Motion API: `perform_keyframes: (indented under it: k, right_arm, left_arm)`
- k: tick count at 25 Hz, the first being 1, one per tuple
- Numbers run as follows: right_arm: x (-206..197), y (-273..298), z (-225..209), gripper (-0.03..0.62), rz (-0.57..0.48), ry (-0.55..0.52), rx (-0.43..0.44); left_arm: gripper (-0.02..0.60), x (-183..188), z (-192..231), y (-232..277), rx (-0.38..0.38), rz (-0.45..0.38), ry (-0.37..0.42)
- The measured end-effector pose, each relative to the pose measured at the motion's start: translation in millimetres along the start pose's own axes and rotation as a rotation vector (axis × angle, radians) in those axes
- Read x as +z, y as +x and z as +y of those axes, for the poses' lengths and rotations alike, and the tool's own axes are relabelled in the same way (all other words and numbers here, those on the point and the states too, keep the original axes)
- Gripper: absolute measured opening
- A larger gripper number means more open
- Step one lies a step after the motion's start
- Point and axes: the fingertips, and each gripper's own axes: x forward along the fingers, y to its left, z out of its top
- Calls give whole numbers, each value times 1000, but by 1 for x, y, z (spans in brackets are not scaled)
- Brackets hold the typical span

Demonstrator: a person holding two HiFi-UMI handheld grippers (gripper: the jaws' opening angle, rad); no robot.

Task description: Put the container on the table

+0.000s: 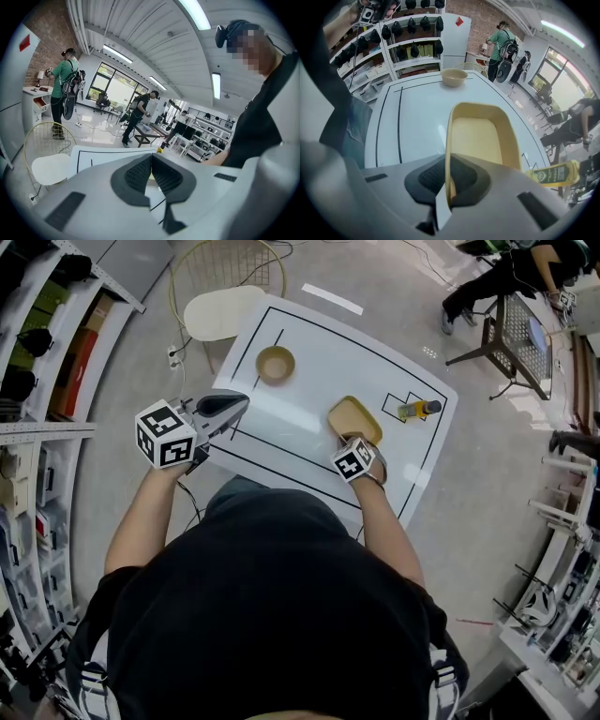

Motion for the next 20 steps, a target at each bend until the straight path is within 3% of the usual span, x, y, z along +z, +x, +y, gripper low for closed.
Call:
perform_keyframes:
  k: [20]
  right_arm:
    - [-6,22,4,8,31,-68,-7]
  left_arm:
    - [8,-5,-2,18,-23,23,-6]
